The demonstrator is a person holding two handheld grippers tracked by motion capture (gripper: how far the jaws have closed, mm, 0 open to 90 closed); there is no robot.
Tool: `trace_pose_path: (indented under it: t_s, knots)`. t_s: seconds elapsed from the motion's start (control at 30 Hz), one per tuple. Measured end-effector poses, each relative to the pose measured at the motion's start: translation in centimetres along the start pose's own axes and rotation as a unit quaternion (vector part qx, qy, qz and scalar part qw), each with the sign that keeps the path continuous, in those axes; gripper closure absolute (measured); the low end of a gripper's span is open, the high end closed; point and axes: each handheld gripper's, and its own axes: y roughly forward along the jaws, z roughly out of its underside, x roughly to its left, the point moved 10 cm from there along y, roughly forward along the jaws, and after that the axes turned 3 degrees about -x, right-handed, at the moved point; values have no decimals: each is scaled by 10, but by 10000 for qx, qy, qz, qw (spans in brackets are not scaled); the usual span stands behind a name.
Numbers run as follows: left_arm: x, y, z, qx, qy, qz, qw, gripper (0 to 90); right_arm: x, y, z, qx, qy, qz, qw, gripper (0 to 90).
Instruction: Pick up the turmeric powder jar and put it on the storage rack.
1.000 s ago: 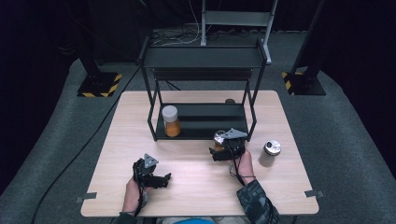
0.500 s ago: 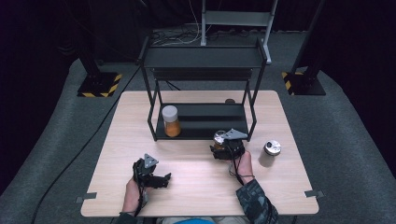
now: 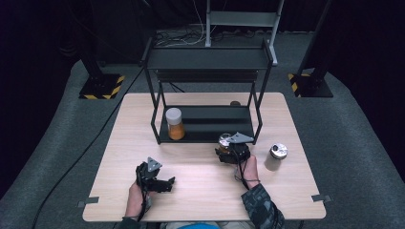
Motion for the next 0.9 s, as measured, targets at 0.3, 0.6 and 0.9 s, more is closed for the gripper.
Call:
trace_pose_path:
  t_s: [0.3, 0.6, 0.9]
  knots:
    - [0, 1, -1, -4, 9, 11, 10000, 3, 1, -1, 1, -38, 2, 63, 10000, 307]
    - [0, 1, -1, -6, 12, 9, 10000, 3, 3, -4, 0, -117, -25, 48, 9999, 307]
    - [0, 1, -1, -4, 15, 9, 10000, 3, 7, -6, -3, -151, -98, -18, 9998, 307]
